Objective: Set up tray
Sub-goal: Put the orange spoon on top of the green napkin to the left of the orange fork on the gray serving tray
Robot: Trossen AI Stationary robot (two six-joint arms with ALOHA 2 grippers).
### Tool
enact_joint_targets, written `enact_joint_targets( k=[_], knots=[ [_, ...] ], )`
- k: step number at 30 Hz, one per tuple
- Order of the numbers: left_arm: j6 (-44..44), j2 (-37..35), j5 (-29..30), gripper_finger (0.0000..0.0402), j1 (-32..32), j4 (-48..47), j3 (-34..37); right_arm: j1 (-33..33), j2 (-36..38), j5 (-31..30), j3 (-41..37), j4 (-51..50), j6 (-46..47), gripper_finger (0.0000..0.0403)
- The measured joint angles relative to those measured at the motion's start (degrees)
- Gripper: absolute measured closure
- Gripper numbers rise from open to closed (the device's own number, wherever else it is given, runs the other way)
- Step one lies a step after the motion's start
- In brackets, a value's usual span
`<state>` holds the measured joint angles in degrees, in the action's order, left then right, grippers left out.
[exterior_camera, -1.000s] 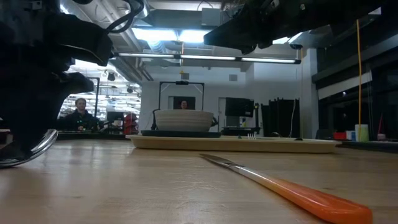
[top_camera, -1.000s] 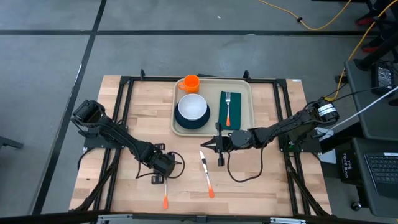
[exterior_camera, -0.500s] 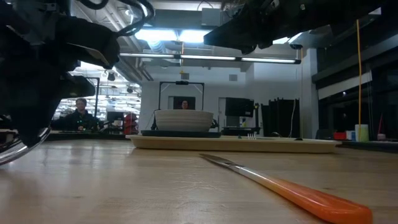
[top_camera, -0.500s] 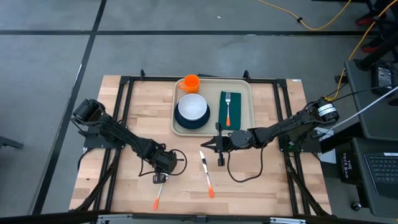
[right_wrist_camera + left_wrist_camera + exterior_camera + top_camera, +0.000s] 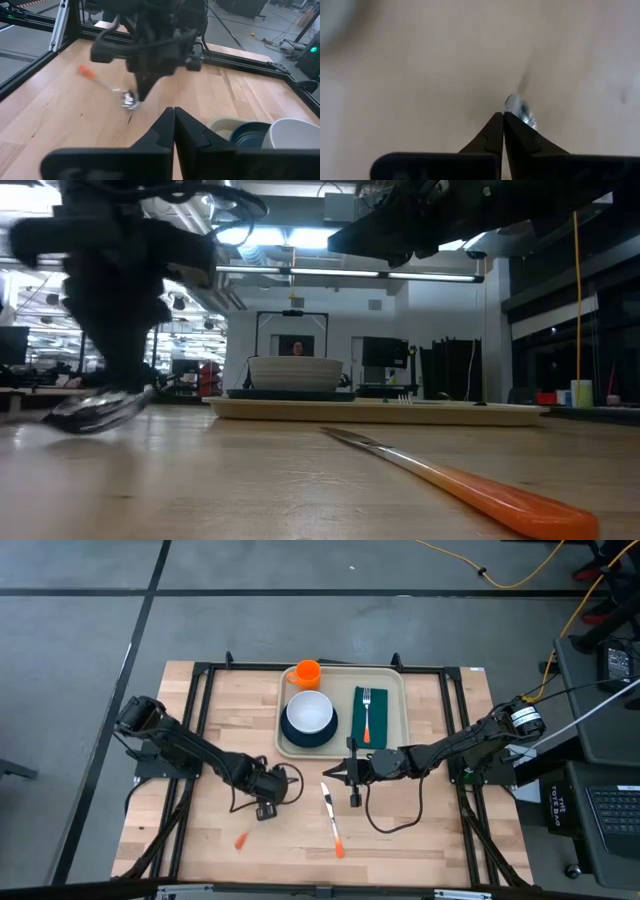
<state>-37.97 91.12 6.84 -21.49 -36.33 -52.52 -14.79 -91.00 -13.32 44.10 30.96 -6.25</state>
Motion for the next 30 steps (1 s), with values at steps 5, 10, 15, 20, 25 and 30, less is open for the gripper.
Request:
enact_joint_targets(
  k=[5,10,15,20,25,30],
  knots=[
    [-0.57,-5.03,8.12,0.0401,0.36,0.36,0.03,0.0,0.0,-0.02,0.0,0.0,-0.01,0.0383],
    [-1.21,-11.02,17.13,0.0401,-0.55,0.38,0.03,0.0,0.0,-0.04,0.0,-0.02,-0.03,0.0396],
    [-1.13,-16.74,32.59,0.0401,-2.42,0.41,0.01,0.0,-0.02,-0.09,0.0,-0.02,-0.01,0.0391],
    [0.23,-19.95,48.69,0.0401,-4.53,0.6,-0.06,-0.02,-0.04,-2.3,0.0,0.02,1.31,0.0373],
    [3.33,-20.18,58.77,0.04,-5.65,0.93,-0.06,0.0,-0.04,-6.54,0.0,0.07,1.46,0.0375],
    [7.71,-19.99,62.88,0.04,-5.65,4.58,-0.06,-0.03,-0.04,-6.54,0.0,0.26,1.38,0.0382]
  ],
)
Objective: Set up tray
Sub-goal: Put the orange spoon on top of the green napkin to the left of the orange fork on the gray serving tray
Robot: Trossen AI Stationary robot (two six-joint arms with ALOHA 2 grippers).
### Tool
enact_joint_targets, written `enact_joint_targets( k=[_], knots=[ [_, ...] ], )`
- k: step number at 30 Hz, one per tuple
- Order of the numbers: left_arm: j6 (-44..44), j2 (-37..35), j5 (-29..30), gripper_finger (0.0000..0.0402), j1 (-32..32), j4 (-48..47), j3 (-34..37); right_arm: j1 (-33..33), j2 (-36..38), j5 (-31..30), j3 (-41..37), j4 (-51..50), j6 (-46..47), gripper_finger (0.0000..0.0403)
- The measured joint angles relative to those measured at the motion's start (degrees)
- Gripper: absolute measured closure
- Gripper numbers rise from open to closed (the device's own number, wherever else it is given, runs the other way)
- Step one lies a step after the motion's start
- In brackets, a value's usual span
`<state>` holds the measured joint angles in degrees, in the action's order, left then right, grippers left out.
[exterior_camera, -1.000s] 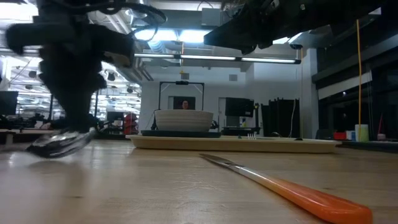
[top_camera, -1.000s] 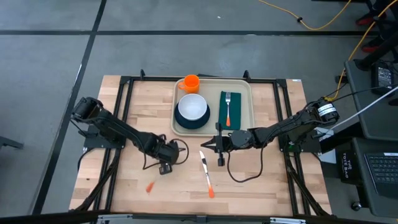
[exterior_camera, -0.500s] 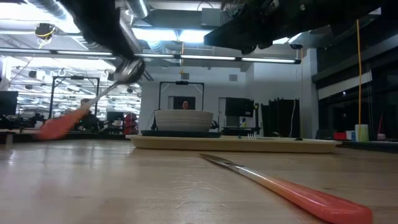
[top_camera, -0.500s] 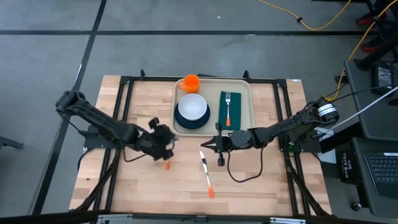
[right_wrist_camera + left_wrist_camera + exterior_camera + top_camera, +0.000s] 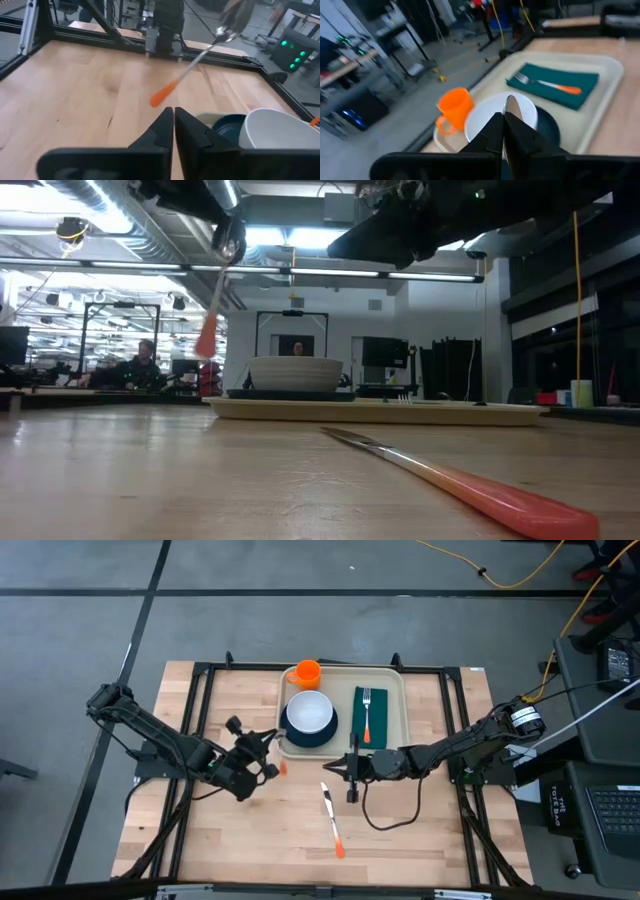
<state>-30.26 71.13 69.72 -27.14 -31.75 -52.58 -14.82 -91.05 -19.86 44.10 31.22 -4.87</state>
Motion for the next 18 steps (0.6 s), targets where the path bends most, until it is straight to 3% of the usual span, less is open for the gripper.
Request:
enact_joint_targets(
  k=[13,18],
  knots=[
    [11.74,-0.01,11.16,0.04,2.21,12.1,-0.07,0.03,0.0,-0.16,0.0,11.93,-2.97,0.0388],
    [16.65,0.05,11.32,0.04,3.48,17.18,-0.07,0.24,0.0,-5.31,0.0,14.14,-3.38,0.0388]
  ],
)
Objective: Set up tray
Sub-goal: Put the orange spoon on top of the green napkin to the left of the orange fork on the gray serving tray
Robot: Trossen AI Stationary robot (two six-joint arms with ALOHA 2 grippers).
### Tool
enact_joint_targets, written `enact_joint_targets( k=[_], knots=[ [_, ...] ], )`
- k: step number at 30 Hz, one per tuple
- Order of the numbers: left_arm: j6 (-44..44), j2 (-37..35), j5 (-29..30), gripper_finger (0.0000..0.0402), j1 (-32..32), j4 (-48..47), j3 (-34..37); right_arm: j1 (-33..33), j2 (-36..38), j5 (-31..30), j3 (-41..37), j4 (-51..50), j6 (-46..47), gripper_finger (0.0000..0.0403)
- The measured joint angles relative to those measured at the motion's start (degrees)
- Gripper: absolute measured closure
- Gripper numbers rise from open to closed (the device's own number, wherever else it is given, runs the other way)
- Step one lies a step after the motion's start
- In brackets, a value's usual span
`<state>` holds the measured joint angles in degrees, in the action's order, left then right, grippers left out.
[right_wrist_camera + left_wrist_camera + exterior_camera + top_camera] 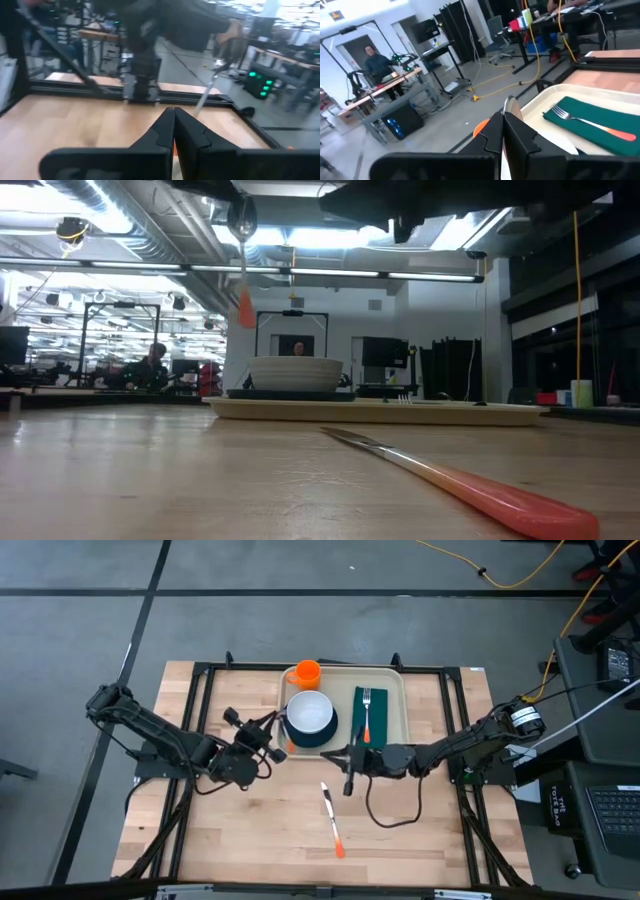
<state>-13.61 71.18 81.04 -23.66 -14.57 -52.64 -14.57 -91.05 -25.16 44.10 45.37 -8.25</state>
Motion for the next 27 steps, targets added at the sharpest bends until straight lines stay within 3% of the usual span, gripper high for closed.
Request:
enact_joint_targets(
  k=[3,13,19,22,27],
  knots=[
    [4.48,0.86,-2.06,0.04,1.0,4.35,0.0,0.62,0.0,-0.69,0.0,0.43,0.0,0.0387],
    [24.19,6.62,-17.93,0.04,6.68,23.84,-0.03,1.54,0.0,-0.86,0.0,-1.99,2.38,0.034],
    [27.03,7.18,-33.52,0.04,11.51,32.73,1.16,1.44,0.0,-0.87,0.0,-5.5,1.95,0.0318],
    [27.94,7.12,-33.8,0.04,13.47,38.22,4.33,0.9,0.0,-2.21,0.0,-7.98,2.03,0.0316],
    [31.39,7.12,-32.64,0.04,14.57,50.15,9.28,-0.96,0.0,-11.46,0.0,-9.76,1.49,0.0316]
  ],
)
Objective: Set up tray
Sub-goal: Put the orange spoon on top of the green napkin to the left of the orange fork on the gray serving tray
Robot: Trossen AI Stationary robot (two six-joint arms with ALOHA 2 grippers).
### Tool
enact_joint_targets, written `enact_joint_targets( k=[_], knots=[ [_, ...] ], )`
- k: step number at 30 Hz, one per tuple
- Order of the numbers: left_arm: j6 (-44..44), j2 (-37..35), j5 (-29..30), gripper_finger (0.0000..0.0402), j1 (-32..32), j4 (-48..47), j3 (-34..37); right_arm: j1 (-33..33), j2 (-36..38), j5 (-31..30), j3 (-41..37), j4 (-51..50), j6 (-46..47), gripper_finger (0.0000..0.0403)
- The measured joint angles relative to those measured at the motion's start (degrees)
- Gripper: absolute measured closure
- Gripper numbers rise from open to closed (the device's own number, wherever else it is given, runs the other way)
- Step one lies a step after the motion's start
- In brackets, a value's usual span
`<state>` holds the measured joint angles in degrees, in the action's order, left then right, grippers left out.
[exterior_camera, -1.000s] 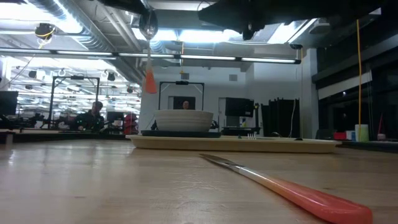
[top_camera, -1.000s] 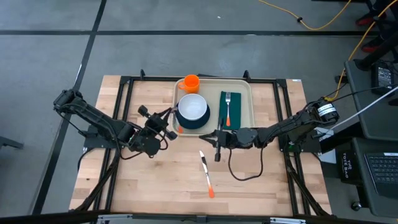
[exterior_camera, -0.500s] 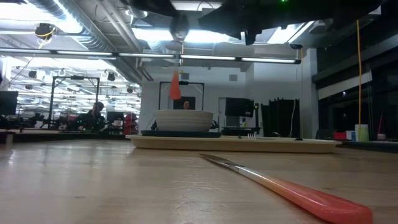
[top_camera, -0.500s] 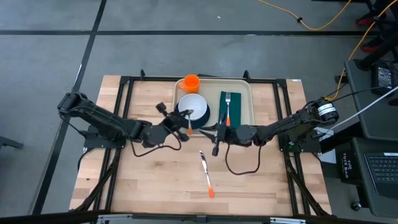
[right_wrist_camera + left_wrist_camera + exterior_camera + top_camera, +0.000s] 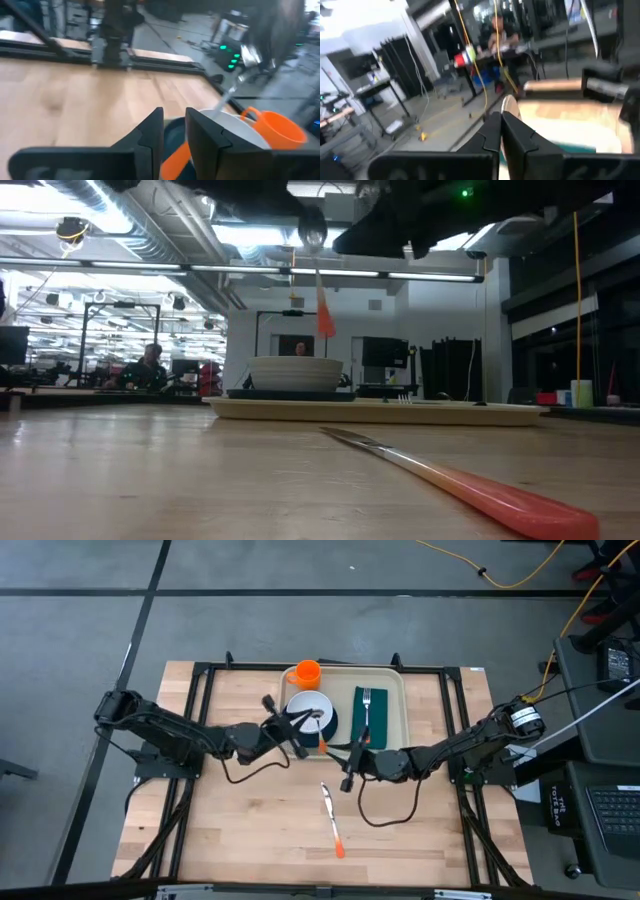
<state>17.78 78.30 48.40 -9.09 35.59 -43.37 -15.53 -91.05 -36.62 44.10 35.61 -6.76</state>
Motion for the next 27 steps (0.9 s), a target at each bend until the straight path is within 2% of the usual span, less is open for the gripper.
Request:
enact_joint_targets(
  k=[2,6,12,18,27],
  knots=[
    [2.02,-0.09,0.68,0.04,-0.08,4.48,0.78,-0.15,0.0,-2.49,0.0,0.75,0.43,0.0316],
    [5.63,-0.09,0.51,0.04,-0.84,7.27,0.82,0.13,0.0,-2.81,0.0,1.64,1.76,0.0316],
    [7.49,-0.07,0.56,0.04,-0.83,7.52,0.82,1.92,0.0,-2.8,0.0,7.33,1.72,0.0316],
    [8.94,0.09,0.72,0.04,0.64,8.21,0.84,4.52,0.02,-2.19,0.0,7.96,3.6,0.0316],
    [15.85,5.58,-1.69,0.04,3.98,18.89,0.88,7.58,0.07,-0.83,0.0,10.31,1.95,0.0316]
  ],
)
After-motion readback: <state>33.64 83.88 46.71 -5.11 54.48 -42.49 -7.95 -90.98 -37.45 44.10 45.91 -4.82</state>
